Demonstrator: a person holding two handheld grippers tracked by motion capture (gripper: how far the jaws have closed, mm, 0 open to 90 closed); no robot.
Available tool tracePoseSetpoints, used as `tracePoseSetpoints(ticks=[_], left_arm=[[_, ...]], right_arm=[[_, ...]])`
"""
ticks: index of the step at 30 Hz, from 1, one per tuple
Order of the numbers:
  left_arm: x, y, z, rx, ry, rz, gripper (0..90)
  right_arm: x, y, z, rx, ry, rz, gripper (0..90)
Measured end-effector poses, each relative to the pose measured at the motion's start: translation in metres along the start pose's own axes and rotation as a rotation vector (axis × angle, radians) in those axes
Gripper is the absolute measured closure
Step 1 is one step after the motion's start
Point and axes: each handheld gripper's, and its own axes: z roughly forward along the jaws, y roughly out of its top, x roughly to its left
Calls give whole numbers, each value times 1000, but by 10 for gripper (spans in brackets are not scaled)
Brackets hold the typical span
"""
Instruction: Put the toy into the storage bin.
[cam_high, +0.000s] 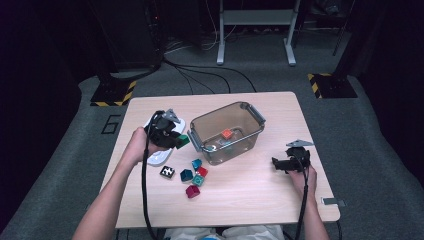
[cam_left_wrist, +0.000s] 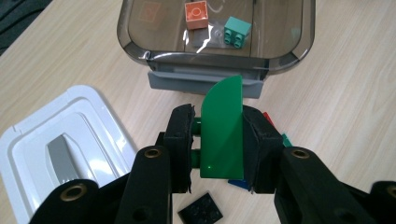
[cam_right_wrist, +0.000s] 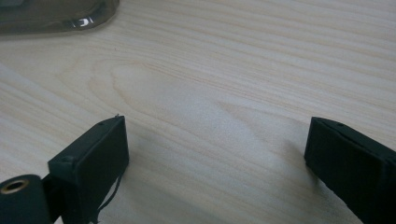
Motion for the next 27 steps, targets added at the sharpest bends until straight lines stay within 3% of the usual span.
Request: tracePoseSetpoints(ticks=[27], left_arm=[[15, 55, 11, 15, 3, 28, 668]], right_arm=[[0, 0, 0, 0, 3, 2, 59]])
